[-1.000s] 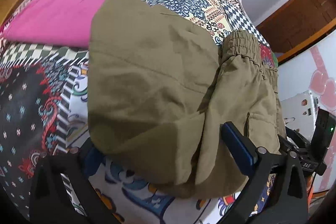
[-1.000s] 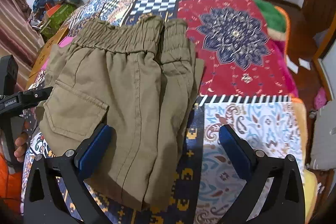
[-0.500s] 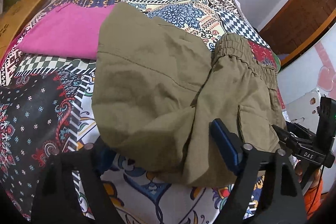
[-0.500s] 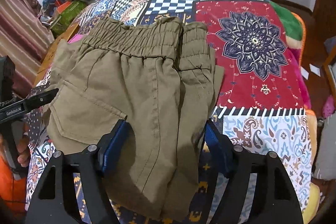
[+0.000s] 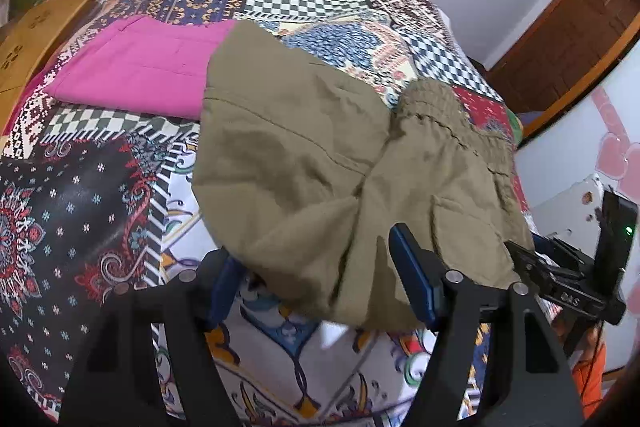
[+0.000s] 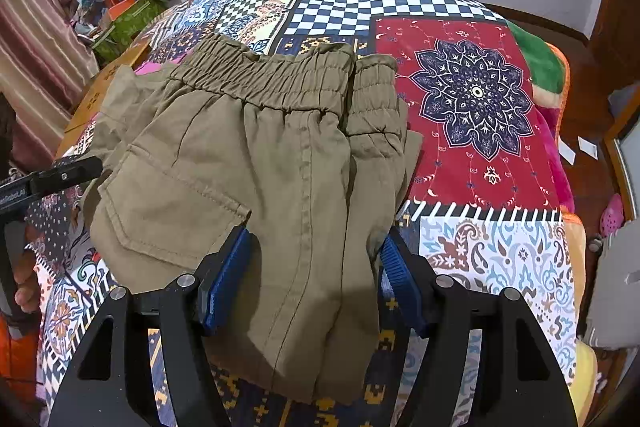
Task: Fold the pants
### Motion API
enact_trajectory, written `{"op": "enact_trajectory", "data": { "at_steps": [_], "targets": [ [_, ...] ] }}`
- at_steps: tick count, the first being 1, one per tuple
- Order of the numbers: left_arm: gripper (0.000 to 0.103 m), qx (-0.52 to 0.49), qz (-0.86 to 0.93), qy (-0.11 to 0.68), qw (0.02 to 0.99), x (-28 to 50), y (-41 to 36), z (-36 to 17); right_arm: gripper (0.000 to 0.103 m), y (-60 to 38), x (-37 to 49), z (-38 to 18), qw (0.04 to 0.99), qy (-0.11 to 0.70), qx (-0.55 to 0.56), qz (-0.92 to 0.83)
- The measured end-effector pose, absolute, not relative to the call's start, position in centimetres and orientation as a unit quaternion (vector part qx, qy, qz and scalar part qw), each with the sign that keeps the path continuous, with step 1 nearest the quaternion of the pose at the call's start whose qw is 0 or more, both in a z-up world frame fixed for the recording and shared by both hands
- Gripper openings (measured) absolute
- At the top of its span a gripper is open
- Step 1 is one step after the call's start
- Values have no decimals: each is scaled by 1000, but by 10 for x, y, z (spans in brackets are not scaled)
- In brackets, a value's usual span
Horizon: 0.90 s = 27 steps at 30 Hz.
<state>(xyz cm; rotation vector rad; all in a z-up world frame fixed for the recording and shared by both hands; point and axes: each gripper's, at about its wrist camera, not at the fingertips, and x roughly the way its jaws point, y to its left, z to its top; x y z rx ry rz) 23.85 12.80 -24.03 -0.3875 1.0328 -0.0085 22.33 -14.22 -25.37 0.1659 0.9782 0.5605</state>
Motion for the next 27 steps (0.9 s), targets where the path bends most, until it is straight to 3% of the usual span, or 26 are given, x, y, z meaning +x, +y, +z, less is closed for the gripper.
{"op": "enact_trajectory", "data": {
  "at_steps": [7,9,21,27],
  "targets": [
    [70,-214,-24,513,831,217,131,-253,64,-143,215,-251,844,459,75,268],
    [71,-225,-29,515,826,218,132,-257,69,-143,216,-253,844,460,76,266],
    [73,-209,-49,516,829,281,119,-271,78,-140,244,-269,813,485,129,295],
    [71,-202,-55,512,833,294,116,-275,72,-135,249,-269,818,478,126,294]
  ]
}}
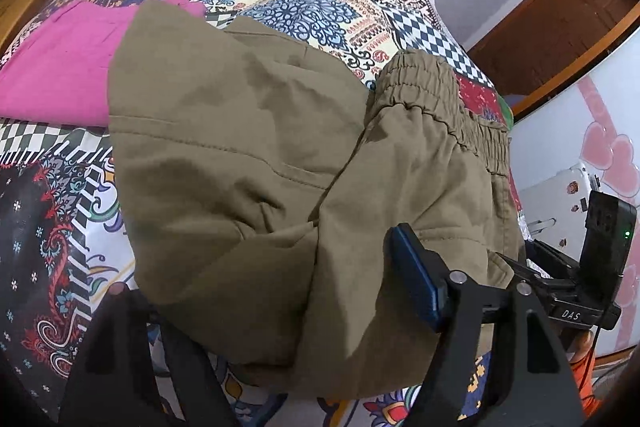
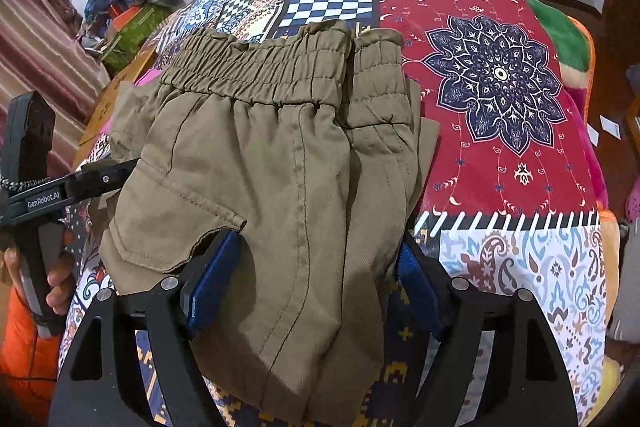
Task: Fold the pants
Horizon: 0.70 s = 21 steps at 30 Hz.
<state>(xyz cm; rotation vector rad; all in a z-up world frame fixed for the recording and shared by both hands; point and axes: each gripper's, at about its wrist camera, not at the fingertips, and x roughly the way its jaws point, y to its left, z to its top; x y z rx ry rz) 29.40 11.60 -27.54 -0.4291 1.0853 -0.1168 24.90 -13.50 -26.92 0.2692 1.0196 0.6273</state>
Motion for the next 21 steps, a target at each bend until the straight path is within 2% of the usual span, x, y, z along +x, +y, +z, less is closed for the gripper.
{"op": "enact_trajectory", "data": {
  "at_steps": [2,3,4,5,6,7,13,21],
  "targets": [
    [58,-206,-48,508,835,292,118,-274,67,-137,246,-269,819,475,128,297],
    [54,-207,-47,506,836,290,119,-273,60,-138,245,-267,821,472,126,295],
    [47,-207,-47,504,838,288,119,-271,46,-138,242,-265,827,467,121,290],
    [39,-200,-48,501,841,286,116,-268,40,-140,242,-262,832,462,115,284],
    [36,-190,-51,501,843,285,113,-265,30,-141,241,-260,835,457,111,285],
    [33,-176,-49,502,845,284,108,-262,25,-142,240,-257,838,451,107,286],
    [16,-127,-42,491,861,268,92,-243,16,-147,234,-245,842,447,108,282],
    [14,-112,-40,470,875,218,97,-210,14,-144,210,-222,844,431,102,304]
  ]
}}
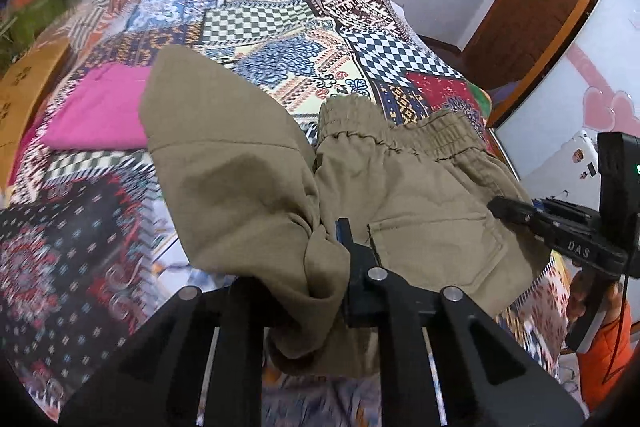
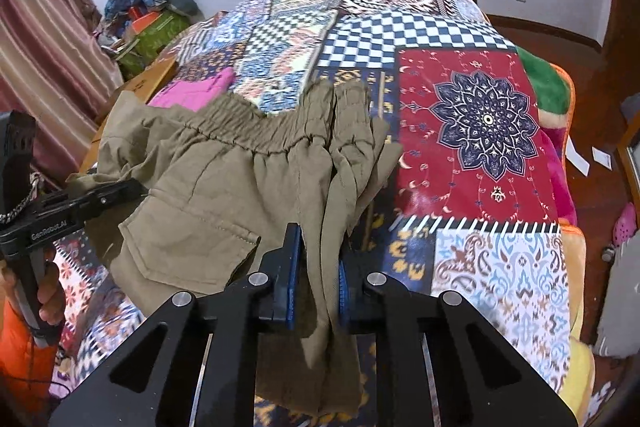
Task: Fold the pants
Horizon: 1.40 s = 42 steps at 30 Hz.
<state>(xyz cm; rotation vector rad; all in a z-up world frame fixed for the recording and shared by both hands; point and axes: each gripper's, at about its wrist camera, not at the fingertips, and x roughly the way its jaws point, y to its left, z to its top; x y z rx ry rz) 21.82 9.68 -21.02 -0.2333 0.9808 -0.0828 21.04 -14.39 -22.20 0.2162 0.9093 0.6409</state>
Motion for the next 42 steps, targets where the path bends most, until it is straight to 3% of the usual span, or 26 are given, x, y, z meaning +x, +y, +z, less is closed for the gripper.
{"op": "enact_trajectory", "data": {
  "at_steps": [3,7,12,16,24,26,27,31,37,42],
  "targets": [
    [14,-122,-34,471,873,190,109,-209,16,-138,198,-222,835,437,104,317],
    [14,-144,-27,485,862,161,124,-220,37,-125,187,-229,828,451,97,318],
    [15,-151,-26,486,860,155,124,-228,53,-113,192,-244,818,478,88,308],
    [19,-143,-21,492,859,158,123,-236,77,-118,207,-264,797,505,113,312],
    [24,-154,-25,494,855,159,128,-243,81,-123,211,-266,787,513,112,325],
    [24,-147,-21,494,857,160,126,-243,78,-119,209,-267,787,511,115,325],
    [24,-146,-18,494,857,161,126,-243,72,-117,210,-266,787,509,118,327],
    [21,-133,-7,489,862,164,122,-237,36,-104,212,-254,788,495,123,344],
    [13,-93,3,460,883,168,116,-211,19,-92,218,-233,801,477,123,341],
    [11,-73,0,435,897,177,113,-187,13,-90,219,-209,814,451,114,348]
  ]
}}
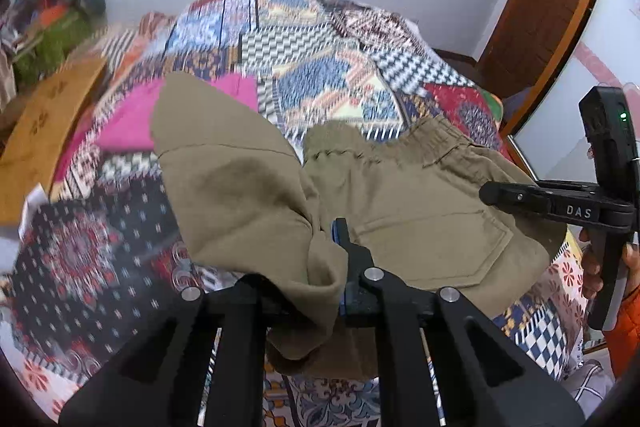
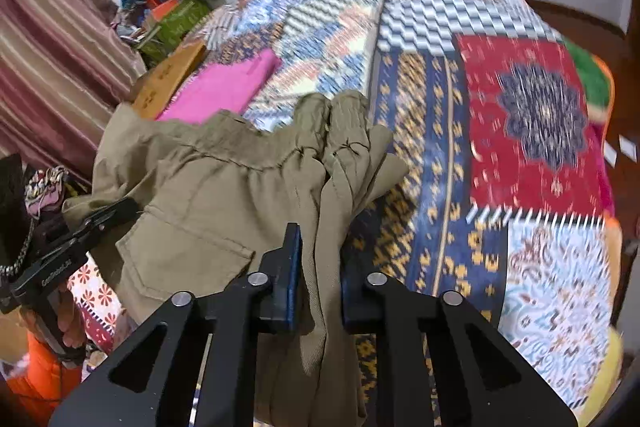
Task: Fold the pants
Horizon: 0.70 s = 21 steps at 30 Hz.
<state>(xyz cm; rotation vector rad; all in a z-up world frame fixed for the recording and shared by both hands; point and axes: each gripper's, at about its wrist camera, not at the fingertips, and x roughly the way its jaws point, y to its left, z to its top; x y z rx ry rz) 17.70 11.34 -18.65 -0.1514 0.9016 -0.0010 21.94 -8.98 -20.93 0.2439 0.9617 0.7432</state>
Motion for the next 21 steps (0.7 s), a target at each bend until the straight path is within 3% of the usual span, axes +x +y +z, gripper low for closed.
{"op": "enact_trajectory", "data": {
  "at_steps": [21],
  "targets": [
    [10,-117,11,346,931,230,222,-119,12,-35,256,-101,872,326,83,355]
  ]
}}
